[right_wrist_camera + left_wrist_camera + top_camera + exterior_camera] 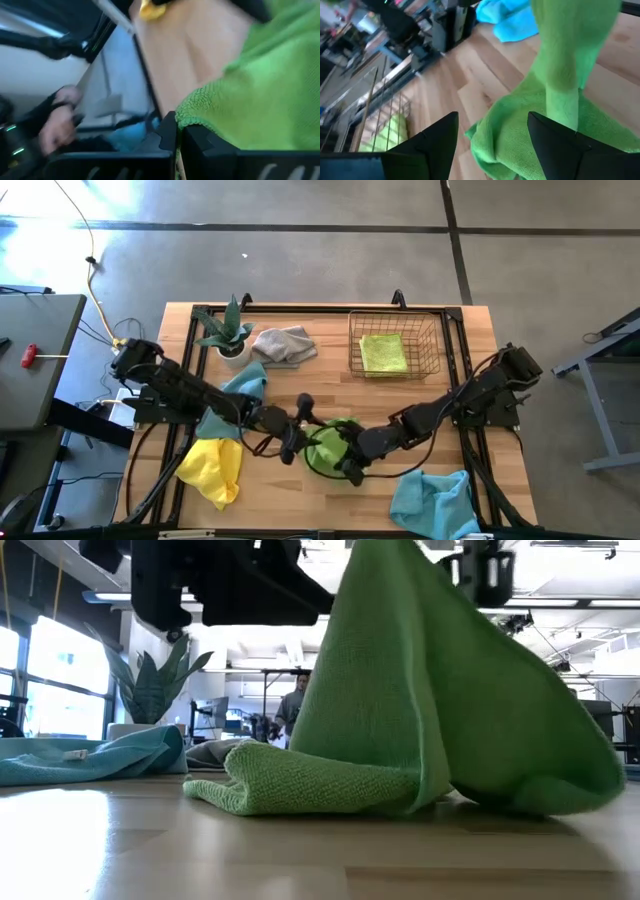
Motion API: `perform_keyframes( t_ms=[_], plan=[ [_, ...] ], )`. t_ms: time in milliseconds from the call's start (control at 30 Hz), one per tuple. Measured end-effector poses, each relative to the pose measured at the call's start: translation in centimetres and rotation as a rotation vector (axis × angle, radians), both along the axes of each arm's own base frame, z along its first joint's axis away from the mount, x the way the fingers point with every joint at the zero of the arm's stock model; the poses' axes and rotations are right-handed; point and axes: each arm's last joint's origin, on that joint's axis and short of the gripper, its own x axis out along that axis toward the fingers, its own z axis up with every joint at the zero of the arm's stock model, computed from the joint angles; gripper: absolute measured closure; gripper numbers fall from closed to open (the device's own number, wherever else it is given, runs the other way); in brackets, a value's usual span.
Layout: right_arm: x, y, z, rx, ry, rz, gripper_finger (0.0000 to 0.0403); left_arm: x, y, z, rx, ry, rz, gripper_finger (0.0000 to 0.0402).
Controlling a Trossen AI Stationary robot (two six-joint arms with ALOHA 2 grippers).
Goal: Fold microfiber towels
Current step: Fold the green microfiber towel
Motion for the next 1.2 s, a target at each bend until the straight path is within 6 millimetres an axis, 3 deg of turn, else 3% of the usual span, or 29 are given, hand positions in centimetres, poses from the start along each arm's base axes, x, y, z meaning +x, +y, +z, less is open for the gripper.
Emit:
perform_keyframes(
  t_ms=[167,300,500,700,800,933,1200],
  plan=[
    [1.1,-2.7,0.2,-0.139,-0.062,-0.101,0.0403,-0.6,-1.4,0.8,0.045,-0.05,0.122,0.0172],
    [0.6,-3.6,-0.3,-0.165,0.019,0.13,0.0403,-1.3,-2.7,0.6,0.169,-0.051,0.238,0.0172],
    [-1.6,-1.9,-1.4,-0.092,0.168,0.53,0.0403,-1.7,-3.7,0.6,0.237,-0.05,0.211,0.0172],
    [-3.8,-0.5,-1.1,-0.09,0.377,0.639,0.0403,-0.8,-3.5,1.2,0.007,-0.097,-0.067,0.0172],
    [-5.0,0.1,0.3,-0.166,0.5,0.635,0.0403,-0.2,-2.5,1.8,-0.137,-0.142,-0.169,0.0172],
    [-6.0,0.5,3.6,-0.282,0.596,0.567,0.0403,0.5,-0.6,2.6,-0.223,-0.216,-0.16,0.0172],
    [-7.3,-0.4,9.5,-0.532,0.621,0.526,0.0403,1.1,2.1,3.7,-0.331,-0.309,-0.201,0.0172]
  ],
)
